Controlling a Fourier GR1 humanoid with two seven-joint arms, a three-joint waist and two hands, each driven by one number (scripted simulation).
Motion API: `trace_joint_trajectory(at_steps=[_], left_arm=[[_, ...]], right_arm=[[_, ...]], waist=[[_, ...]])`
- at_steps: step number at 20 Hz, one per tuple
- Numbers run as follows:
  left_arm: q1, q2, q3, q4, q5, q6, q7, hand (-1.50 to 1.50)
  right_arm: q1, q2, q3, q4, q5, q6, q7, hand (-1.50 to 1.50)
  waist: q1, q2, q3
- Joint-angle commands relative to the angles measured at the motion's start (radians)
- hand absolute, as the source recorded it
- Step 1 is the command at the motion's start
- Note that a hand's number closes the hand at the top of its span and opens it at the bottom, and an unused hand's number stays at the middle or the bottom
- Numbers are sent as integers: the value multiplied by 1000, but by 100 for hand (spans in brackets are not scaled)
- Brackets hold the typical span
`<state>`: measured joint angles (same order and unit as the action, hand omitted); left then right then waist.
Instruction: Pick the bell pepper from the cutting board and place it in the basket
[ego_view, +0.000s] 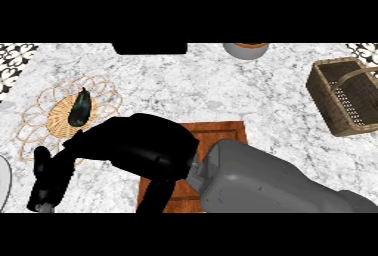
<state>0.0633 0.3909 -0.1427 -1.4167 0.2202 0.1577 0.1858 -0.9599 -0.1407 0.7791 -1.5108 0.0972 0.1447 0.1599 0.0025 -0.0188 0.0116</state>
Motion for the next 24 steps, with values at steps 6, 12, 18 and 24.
trace_joint_trajectory(at_steps=[6, 12, 18, 24], left_arm=[[33, -19, -9, 30, 31, -33, 67, 0], [38, -44, -20, 34, 17, -25, 64, 0], [56, -67, -43, 10, -10, -21, 61, 0], [91, -86, -41, -8, -28, -6, 48, 0]], right_arm=[[-355, -177, -154, 7, -65, 363, 200, -150], [-488, -272, -173, 110, -191, 677, 226, -150], [-517, -306, -200, 142, -201, 815, 217, -150], [-421, -313, -228, 81, -173, 812, 195, -150]], waist=[[-2, 12, -14], [-1, 16, -14], [2, 18, -13], [-3, 18, -12]])
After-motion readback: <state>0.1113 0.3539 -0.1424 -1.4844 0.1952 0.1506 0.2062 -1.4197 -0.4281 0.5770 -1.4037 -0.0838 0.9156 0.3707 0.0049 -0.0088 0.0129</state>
